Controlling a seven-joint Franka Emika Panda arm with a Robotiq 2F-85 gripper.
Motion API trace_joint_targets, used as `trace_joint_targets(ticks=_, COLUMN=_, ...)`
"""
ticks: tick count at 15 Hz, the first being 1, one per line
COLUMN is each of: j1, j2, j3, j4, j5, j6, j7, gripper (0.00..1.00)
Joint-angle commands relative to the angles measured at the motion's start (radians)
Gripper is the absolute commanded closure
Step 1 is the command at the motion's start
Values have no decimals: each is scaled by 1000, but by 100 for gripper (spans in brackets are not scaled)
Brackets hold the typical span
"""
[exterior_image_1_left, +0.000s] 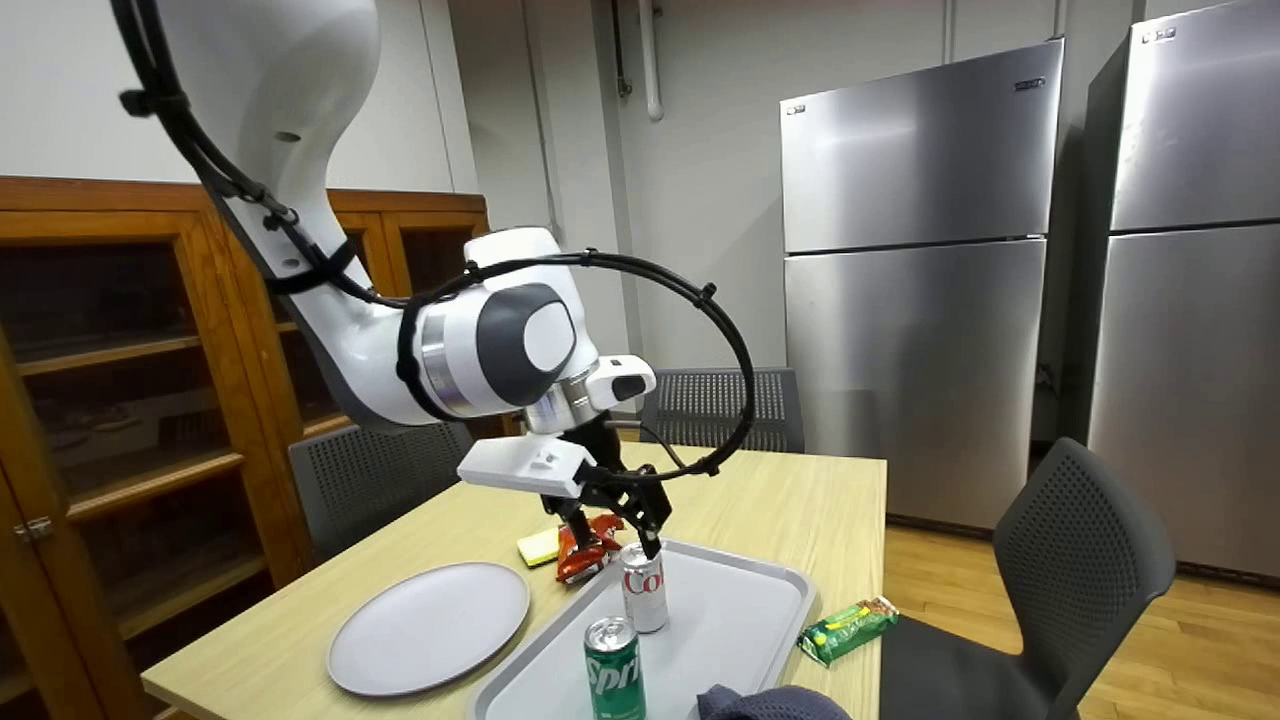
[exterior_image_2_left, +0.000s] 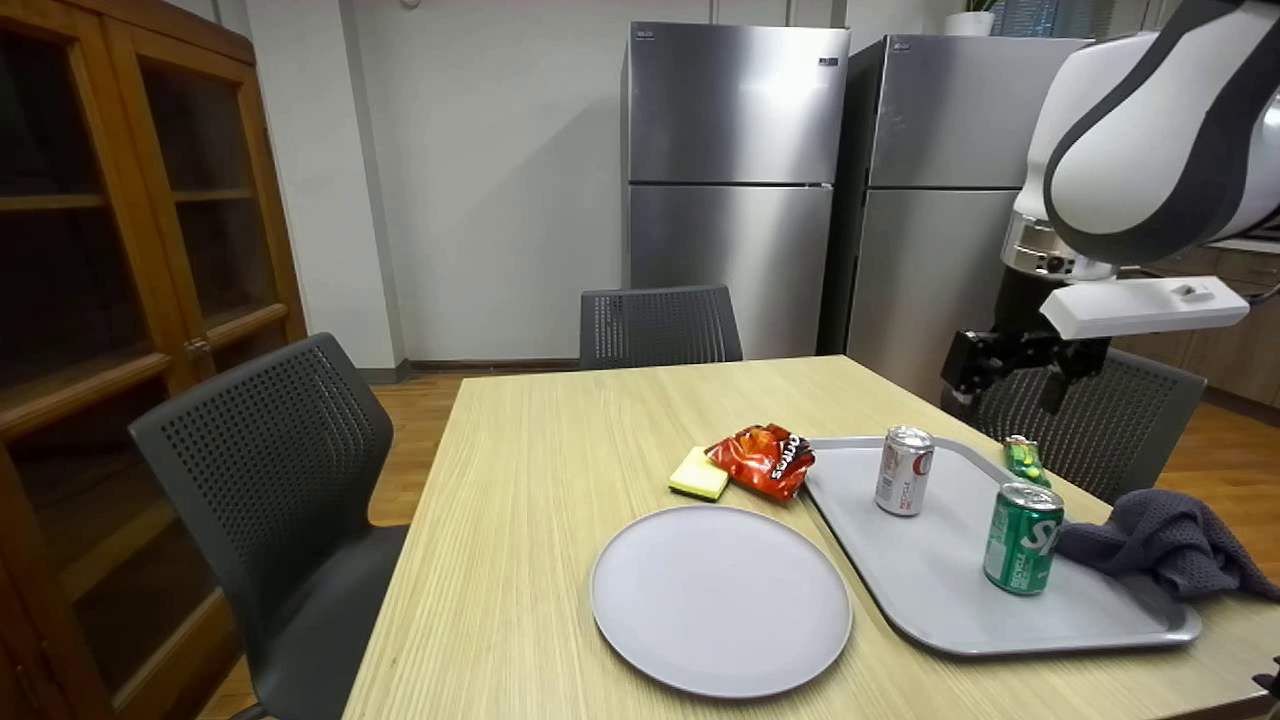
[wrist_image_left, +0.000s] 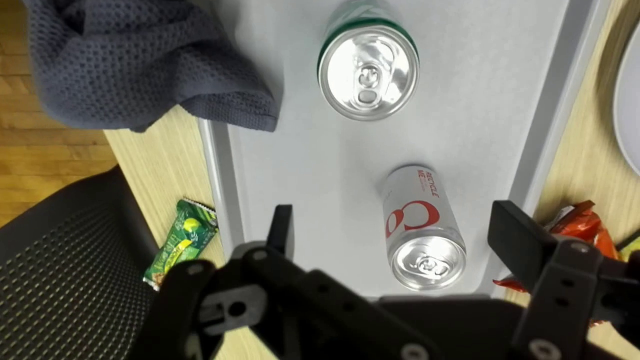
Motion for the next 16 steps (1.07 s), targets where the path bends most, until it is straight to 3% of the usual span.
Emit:
trace_joint_targets(ticks=1, j1=-23, j2=-113, j3=42, j4=-51, j5=-36, j6=-24, j7=15, gripper=0)
trace_joint_targets(ticks=11, j1=-30, j2=-250, j3=143, j4=-114, j5=90, j6=-116, j7=-34, gripper=0)
trace_joint_targets(ticks=16, j1=-39, j2=-213, j3=156, j4=-95, j5=92, j6=-100, j7=-22, gripper=0)
